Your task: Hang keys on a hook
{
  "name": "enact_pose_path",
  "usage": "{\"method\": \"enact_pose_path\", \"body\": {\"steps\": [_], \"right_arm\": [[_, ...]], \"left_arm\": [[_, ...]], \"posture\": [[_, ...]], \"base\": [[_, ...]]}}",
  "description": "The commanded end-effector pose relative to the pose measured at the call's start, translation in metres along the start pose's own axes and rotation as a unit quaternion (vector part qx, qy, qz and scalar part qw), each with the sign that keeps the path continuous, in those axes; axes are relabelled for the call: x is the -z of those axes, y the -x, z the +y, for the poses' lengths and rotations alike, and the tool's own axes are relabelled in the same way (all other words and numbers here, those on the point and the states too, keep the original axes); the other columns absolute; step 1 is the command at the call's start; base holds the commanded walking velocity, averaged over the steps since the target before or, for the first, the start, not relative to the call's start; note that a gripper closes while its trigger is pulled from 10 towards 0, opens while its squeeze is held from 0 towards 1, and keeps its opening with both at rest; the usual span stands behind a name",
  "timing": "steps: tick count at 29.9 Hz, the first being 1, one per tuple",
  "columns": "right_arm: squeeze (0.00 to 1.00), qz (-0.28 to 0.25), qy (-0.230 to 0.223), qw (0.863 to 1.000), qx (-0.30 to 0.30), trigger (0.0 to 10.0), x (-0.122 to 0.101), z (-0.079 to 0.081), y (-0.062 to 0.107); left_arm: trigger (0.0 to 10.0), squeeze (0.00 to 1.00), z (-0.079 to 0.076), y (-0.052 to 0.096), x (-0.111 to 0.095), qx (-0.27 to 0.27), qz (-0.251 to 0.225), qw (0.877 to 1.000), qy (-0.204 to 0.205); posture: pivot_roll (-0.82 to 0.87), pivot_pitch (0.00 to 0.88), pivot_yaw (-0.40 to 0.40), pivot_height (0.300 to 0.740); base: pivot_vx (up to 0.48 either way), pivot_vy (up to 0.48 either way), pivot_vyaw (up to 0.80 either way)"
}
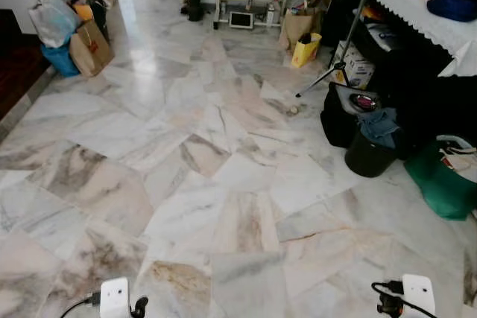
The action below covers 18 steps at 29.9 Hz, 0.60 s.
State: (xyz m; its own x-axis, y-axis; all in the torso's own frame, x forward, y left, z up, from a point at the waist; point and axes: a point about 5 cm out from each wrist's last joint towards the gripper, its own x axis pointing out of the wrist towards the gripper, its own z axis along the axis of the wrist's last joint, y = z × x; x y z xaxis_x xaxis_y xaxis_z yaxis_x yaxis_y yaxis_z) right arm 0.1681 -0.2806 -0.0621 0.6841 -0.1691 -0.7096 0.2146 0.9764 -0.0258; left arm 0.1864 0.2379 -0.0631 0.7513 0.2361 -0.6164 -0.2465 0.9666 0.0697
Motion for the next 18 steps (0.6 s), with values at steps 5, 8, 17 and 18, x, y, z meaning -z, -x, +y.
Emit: {"method": "enact_pose_path", "body": {"steps": [5, 8, 17, 18], "right_arm": [[0.00, -0.144, 0.050, 0.982, -0.111, 10.0, -0.040, 0.105, -0.011], [0.00, -0.168, 0.057, 0.976, -0.123, 10.0, -0.036, 0.107, -0.006], [0.00, -0.233, 0.063, 0.961, -0.136, 10.0, -0.037, 0.103, 0.006], [0.00, -0.232, 0.062, 0.962, -0.130, 10.0, -0.037, 0.102, 0.006]], "left_arm": [[10.0, 0.00, -0.012, -0.008, -0.031, 0.025, -0.072, 0.997, -0.025], [10.0, 0.00, -0.012, -0.009, -0.040, 0.024, -0.094, 0.995, -0.025], [10.0, 0.00, -0.022, -0.008, -0.059, 0.037, -0.157, 0.987, 0.002], [10.0, 0.00, -0.023, -0.007, -0.058, 0.037, -0.157, 0.987, 0.003]], "posture": [[0.08, 0.000, -0.025, 0.740], [0.08, 0.000, -0.022, 0.740], [0.09, 0.000, -0.041, 0.740], [0.09, 0.000, -0.046, 0.740]], "base": [[0.000, 0.000, 0.00], [0.000, 0.000, 0.00], [0.000, 0.000, 0.00], [0.000, 0.000, 0.00]]}}
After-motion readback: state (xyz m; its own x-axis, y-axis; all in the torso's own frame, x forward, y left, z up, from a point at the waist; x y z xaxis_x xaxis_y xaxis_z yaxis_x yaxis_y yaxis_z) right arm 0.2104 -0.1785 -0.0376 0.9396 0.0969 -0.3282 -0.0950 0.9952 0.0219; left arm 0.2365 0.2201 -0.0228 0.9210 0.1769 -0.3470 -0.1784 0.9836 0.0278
